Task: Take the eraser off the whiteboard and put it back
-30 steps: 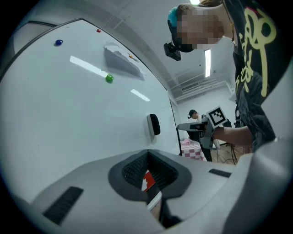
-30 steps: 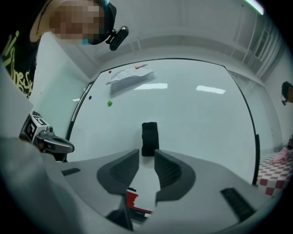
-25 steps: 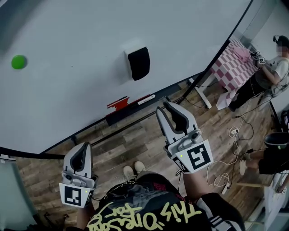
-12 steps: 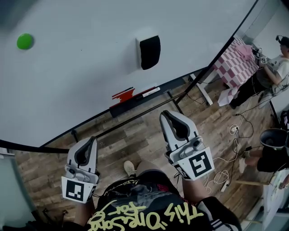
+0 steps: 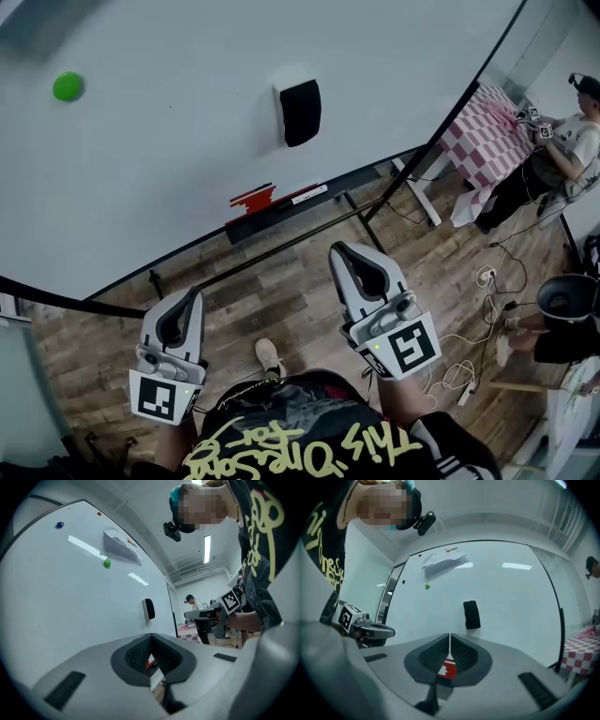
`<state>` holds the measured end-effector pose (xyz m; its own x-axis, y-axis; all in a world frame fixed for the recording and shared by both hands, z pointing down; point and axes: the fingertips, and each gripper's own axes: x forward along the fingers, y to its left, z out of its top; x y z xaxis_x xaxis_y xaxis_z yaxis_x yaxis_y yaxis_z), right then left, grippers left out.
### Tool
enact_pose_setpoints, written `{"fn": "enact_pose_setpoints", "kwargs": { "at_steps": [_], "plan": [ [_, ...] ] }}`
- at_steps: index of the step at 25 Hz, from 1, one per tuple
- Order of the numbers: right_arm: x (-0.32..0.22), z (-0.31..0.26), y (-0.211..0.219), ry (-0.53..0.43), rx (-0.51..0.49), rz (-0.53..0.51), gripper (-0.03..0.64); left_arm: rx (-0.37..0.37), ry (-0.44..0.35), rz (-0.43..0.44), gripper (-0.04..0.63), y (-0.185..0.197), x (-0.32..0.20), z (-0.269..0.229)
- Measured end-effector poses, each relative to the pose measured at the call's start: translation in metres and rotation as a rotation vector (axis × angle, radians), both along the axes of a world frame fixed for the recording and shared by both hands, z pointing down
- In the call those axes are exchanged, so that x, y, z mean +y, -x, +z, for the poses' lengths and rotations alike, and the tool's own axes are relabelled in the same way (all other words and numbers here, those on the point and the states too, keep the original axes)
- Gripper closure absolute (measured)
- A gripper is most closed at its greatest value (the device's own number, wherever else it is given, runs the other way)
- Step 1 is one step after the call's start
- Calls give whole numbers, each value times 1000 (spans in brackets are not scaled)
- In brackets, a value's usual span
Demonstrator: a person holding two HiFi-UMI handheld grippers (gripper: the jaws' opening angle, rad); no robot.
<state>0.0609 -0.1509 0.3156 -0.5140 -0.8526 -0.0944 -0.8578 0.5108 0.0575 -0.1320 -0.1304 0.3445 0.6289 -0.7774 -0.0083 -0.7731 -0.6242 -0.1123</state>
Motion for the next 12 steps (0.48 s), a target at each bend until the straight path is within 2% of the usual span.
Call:
{"fn": "enact_pose_setpoints", "kwargs": {
  "at_steps": [12],
  "plan": [
    [27, 0, -10, -15, 13, -38, 603, 3, -10, -33, 589, -16, 29, 0]
  ]
}}
